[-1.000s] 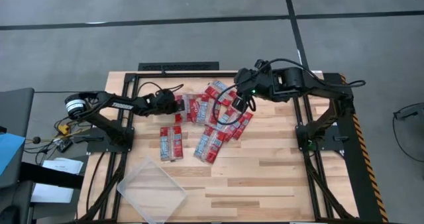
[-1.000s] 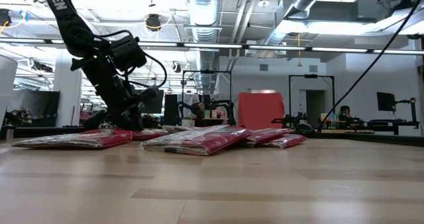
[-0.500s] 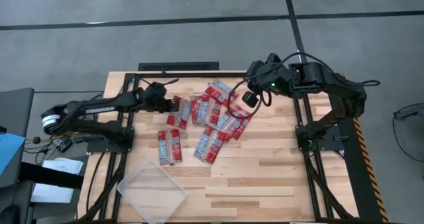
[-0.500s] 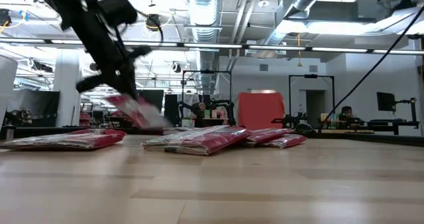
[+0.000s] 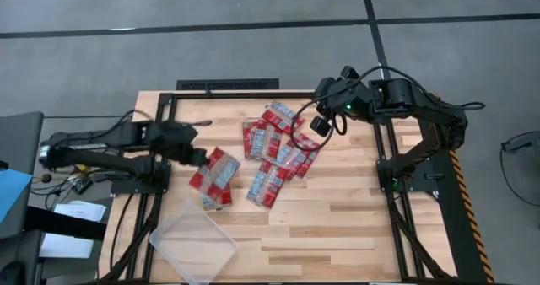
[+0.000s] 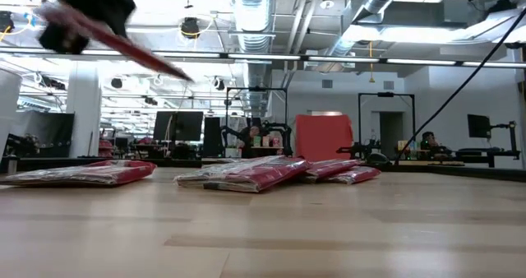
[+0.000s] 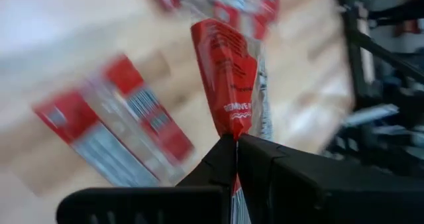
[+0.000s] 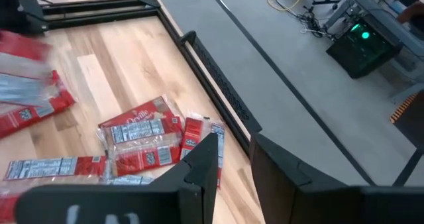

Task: Sort popcorn bags into baskets
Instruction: Put the red popcorn bag into the transparent bin

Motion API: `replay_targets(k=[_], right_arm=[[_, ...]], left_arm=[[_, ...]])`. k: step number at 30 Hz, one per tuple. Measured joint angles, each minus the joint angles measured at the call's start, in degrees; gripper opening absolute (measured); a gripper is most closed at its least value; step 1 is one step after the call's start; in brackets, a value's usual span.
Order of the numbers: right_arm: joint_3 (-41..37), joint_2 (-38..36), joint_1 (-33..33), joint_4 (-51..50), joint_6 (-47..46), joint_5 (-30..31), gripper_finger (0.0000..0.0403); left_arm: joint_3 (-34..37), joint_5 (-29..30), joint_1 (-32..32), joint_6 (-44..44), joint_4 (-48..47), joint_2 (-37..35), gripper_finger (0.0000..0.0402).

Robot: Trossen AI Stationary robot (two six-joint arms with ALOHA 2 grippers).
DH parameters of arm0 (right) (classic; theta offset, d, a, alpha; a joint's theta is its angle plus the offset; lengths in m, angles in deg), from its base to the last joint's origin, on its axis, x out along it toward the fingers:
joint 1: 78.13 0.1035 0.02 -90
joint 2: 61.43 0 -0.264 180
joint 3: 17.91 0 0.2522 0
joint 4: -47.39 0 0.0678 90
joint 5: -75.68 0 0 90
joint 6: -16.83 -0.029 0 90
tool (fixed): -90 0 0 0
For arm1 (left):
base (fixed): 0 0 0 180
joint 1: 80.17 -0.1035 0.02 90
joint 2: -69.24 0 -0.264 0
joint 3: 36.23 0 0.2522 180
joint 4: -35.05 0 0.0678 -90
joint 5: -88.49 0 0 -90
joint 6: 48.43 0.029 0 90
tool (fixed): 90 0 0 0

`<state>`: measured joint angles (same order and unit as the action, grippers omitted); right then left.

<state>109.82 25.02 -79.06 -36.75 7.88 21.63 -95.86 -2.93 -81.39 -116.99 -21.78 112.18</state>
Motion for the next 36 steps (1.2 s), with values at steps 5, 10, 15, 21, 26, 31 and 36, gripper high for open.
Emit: replay_targets(k=[5, 10, 15, 21, 26, 31, 36], right_arm=[[0.00, 0.00, -0.79, -0.07, 0.39, -0.03, 0.0113], [0.00, 0.00, -0.79, -0.05, 0.92, -0.06, 0.0113], [0.00, 0.00, -0.79, 0.06, 1.51, -0.08, 0.0113], [0.00, 0.02, -1.30, 0.17, 1.98, -0.10, 0.0113], [0.00, 0.02, -1.91, 0.35, 2.61, -0.18, 0.0113], [0.00, 0.04, -2.71, 0.41, 2.99, -0.23, 0.0113], [0.00, 0.04, -3.04, 0.54, 2.99, -1.24, 0.0113]], left_arm=[[-0.48, 10.42, 19.07, -15.03, 0.76, 0.28, 0.0000], [-0.48, 18.90, 36.67, -27.06, 3.69, 6.28, 0.0000], [-0.48, 24.44, 48.64, -36.70, 8.74, 14.22, 0.0000], [-0.50, 23.54, 55.95, -42.28, 13.20, 22.55, 0.0000], [-0.50, 21.80, 57.78, -46.63, 12.02, 26.34, 0.0000], [-0.52, 21.82, 57.67, -46.55, 11.91, 28.12, 0.0000], [-0.52, 19.51, 56.98, -45.33, 10.72, 30.77, 0.0000]])
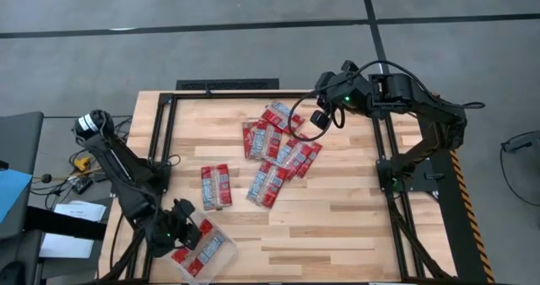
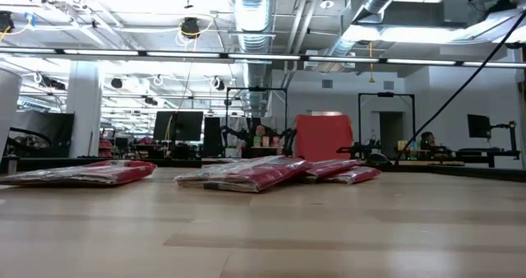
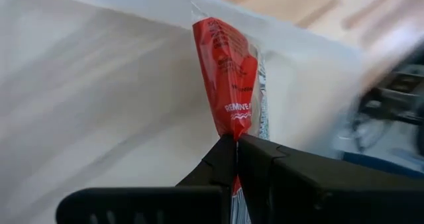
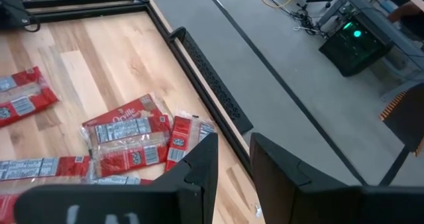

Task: Sort popcorn bags into baskets
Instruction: Put the red popcorn bag into the transparent bin

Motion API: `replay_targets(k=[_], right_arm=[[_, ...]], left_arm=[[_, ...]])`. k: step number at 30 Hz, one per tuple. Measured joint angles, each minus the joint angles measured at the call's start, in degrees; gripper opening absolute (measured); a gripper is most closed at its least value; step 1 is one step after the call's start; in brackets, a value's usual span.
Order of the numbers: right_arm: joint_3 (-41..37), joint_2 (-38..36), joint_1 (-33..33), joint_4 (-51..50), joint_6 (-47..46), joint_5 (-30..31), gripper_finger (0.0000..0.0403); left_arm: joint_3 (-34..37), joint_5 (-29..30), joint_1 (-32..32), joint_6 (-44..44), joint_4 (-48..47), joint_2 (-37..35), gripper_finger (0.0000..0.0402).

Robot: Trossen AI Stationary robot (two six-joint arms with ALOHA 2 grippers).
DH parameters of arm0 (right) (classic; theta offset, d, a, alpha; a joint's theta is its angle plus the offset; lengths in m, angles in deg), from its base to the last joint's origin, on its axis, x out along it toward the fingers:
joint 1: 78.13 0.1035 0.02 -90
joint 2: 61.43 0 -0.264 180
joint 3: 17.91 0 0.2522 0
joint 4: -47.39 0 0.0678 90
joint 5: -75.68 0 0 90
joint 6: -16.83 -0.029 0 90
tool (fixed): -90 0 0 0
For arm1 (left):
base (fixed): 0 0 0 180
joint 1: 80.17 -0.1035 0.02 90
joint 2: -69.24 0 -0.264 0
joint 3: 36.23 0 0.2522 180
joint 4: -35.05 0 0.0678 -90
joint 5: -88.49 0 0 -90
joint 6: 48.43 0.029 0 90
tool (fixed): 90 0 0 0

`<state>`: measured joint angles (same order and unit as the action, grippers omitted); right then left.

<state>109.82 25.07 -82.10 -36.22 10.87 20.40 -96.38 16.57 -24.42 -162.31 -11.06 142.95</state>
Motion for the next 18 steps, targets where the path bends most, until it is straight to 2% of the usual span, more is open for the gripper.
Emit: replay_targets(k=[9, 13, 18], right_arm=[[0.00, 0.00, -0.28, 0.04, 0.38, -0.37, 0.0113], [0.00, 0.00, -0.26, 0.04, 0.42, -0.54, 0.0113], [0.00, 0.00, -0.26, 0.02, 0.42, -0.53, 0.0113]], left_arm=[[0.00, -0.65, -2.43, 1.29, 1.07, 2.36, 0.0012], [0.00, -0.46, -3.35, 2.00, 1.03, 2.36, 0.0054], [0.00, -0.90, -4.32, 1.99, 1.04, 2.36, 0.0127]])
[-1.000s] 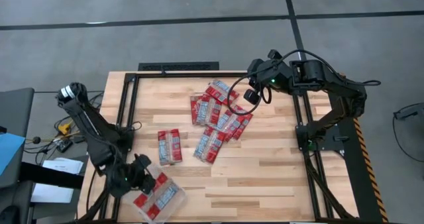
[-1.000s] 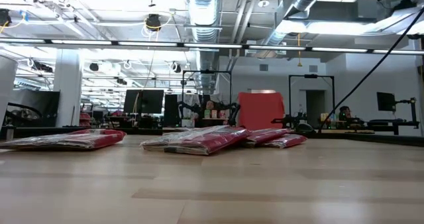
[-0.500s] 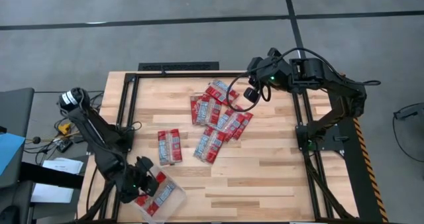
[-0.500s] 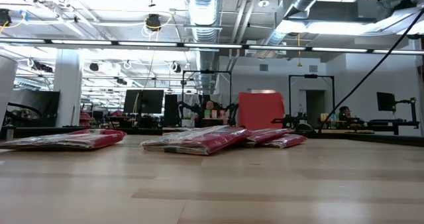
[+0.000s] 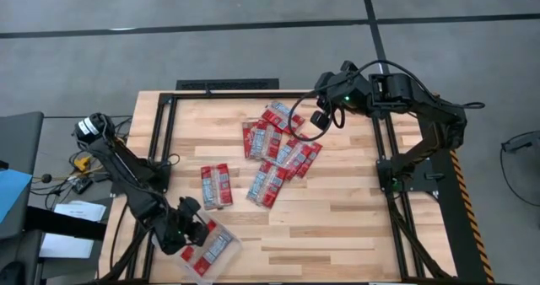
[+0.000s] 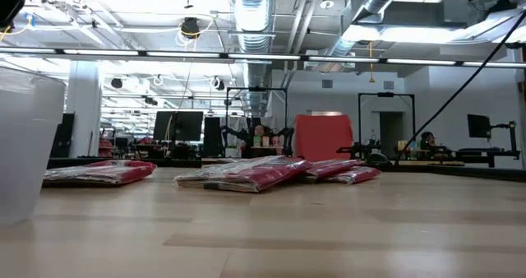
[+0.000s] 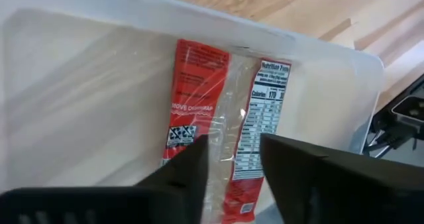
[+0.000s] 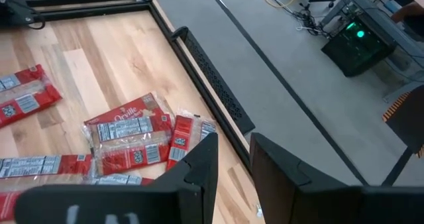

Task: Sort popcorn bags into baskets
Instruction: Put the red popcorn bag into the transparent bin

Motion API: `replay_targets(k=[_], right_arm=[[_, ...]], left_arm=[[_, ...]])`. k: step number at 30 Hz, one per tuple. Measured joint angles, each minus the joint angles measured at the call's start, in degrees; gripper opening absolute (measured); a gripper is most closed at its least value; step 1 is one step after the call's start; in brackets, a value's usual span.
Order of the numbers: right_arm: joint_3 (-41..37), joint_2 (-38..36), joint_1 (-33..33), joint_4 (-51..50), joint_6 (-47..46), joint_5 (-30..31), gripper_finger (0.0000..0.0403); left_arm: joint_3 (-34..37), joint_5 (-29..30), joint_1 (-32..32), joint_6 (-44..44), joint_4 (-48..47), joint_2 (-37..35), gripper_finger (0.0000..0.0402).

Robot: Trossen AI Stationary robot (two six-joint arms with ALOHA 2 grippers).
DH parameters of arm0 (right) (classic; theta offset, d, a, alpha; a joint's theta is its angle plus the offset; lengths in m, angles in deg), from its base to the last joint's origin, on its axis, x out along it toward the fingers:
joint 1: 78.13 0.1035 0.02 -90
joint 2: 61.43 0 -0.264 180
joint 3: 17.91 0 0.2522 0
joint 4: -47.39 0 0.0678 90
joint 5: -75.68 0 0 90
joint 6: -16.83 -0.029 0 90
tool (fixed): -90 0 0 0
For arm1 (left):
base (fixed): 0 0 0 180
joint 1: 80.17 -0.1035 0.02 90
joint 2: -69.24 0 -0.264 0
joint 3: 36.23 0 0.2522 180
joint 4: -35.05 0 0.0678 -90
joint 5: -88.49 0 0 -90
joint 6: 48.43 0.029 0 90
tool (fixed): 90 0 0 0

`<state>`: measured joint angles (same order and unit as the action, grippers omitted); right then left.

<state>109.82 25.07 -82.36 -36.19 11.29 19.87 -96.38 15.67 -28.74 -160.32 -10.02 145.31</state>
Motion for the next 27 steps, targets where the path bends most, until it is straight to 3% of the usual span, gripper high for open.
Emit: replay_targets(k=[3, 6, 8, 13, 19, 27], right_arm=[[0.00, 0.00, 0.00, 0.00, 0.04, -0.02, 0.0113], [0.00, 0.00, 0.00, 0.00, 0.20, 0.00, 0.0113], [0.00, 0.00, 0.00, -0.02, 0.22, 0.00, 0.0113], [0.00, 0.00, -0.04, -0.01, 0.20, 0.00, 0.0113], [0.00, 0.00, -0.04, -0.12, 0.20, 0.00, 0.0113], [-0.02, 0.00, 0.00, -2.37, 0.15, -0.02, 0.0113]], left_arm=[[0.00, -0.87, -0.39, -1.36, 0.09, -0.11, 0.0162], [0.00, -1.70, -0.67, 0.18, 3.61, -0.35, 0.0165], [0.00, -1.92, -0.72, 1.33, 6.65, -0.35, 0.0138], [0.00, -2.01, -0.89, 1.89, 6.65, -0.35, 0.0017], [0.00, -2.88, -2.79, 3.80, 5.71, -0.33, 0.0002], [0.00, -15.13, -6.05, 3.45, -3.27, 3.34, 0.0000]])
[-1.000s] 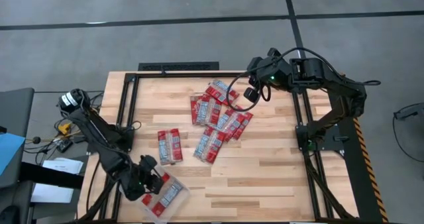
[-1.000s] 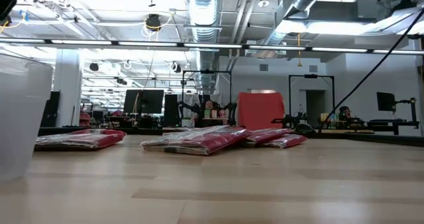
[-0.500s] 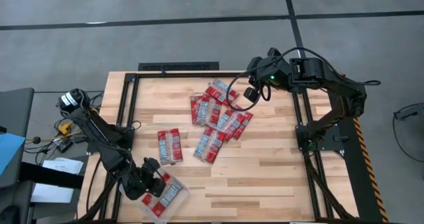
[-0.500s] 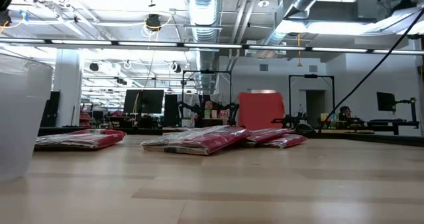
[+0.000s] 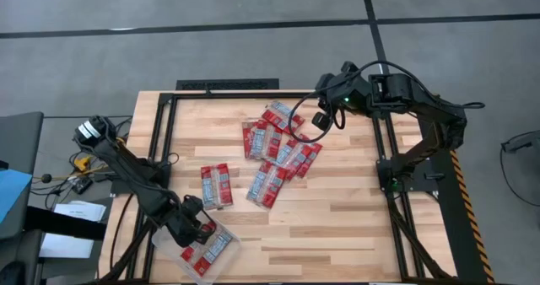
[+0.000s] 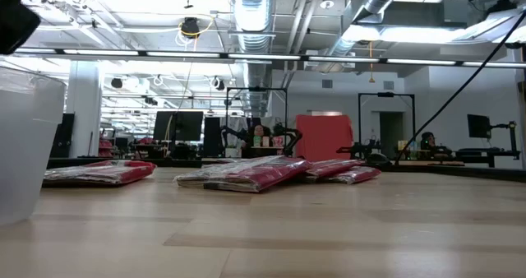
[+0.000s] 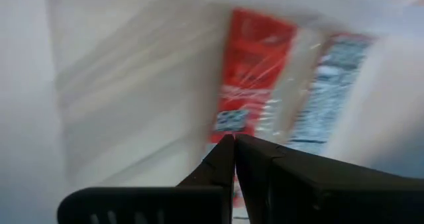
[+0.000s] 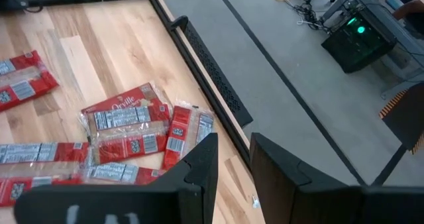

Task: Sort popcorn bags into baskets
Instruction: Put the red popcorn bag into the transparent bin

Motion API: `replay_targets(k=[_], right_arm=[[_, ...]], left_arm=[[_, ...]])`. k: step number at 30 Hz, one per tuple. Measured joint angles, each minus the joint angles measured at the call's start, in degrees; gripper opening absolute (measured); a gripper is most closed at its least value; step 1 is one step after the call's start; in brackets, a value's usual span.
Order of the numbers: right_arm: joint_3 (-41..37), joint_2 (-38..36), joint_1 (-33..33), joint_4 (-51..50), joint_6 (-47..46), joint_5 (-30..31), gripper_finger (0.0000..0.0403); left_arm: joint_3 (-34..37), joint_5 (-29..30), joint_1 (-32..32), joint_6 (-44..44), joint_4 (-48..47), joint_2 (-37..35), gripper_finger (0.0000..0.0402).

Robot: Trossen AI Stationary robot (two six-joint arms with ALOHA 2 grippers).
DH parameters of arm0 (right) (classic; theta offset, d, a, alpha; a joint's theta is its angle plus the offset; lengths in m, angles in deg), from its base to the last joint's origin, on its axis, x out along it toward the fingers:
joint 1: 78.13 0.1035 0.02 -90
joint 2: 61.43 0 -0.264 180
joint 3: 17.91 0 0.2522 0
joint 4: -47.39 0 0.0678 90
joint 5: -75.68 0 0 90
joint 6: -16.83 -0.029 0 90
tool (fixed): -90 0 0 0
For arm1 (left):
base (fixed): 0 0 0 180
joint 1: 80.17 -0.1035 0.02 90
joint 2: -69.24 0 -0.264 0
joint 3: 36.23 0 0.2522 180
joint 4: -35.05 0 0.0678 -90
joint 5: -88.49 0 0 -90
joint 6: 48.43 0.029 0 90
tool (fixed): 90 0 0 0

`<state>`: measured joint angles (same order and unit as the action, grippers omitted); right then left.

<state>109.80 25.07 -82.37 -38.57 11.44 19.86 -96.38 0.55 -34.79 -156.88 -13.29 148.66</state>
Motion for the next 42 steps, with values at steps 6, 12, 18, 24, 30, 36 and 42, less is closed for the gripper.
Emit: replay_targets(k=[6, 12, 18, 24, 30, 36, 42], right_arm=[[0.00, 0.00, 0.00, -0.22, -0.04, -1.98, 0.0113], [0.00, 0.00, -0.05, 4.11, 5.14, -10.94, 0.0113], [-1.90, 0.42, 0.00, 9.15, 7.41, -16.55, 0.0113], [-1.86, 0.99, -0.03, 9.04, 10.16, -16.84, 0.0113], [-1.79, 0.88, -0.04, 9.38, 10.43, -19.94, 0.0113], [-1.79, 0.52, -0.04, 9.29, 10.54, -20.37, 0.0113], [-1.79, 0.44, -0.62, 9.13, 7.56, -20.86, 0.0115]], left_arm=[[0.00, -1.40, -0.08, -0.96, 0.31, 4.42, 0.0000], [0.00, -1.48, -0.10, -1.88, -0.51, 6.93, 0.0000], [0.00, -3.53, -0.10, -0.90, 7.26, 10.75, 0.0000], [0.00, -3.70, -0.06, 0.55, 11.61, 11.67, 0.0000], [0.00, -4.49, -0.02, -2.34, 11.08, 10.65, 0.0000], [0.00, 3.43, -0.02, -8.76, 10.03, 1.74, 0.0000], [0.00, 17.90, -0.04, -11.39, 6.82, -11.79, 0.0018]])
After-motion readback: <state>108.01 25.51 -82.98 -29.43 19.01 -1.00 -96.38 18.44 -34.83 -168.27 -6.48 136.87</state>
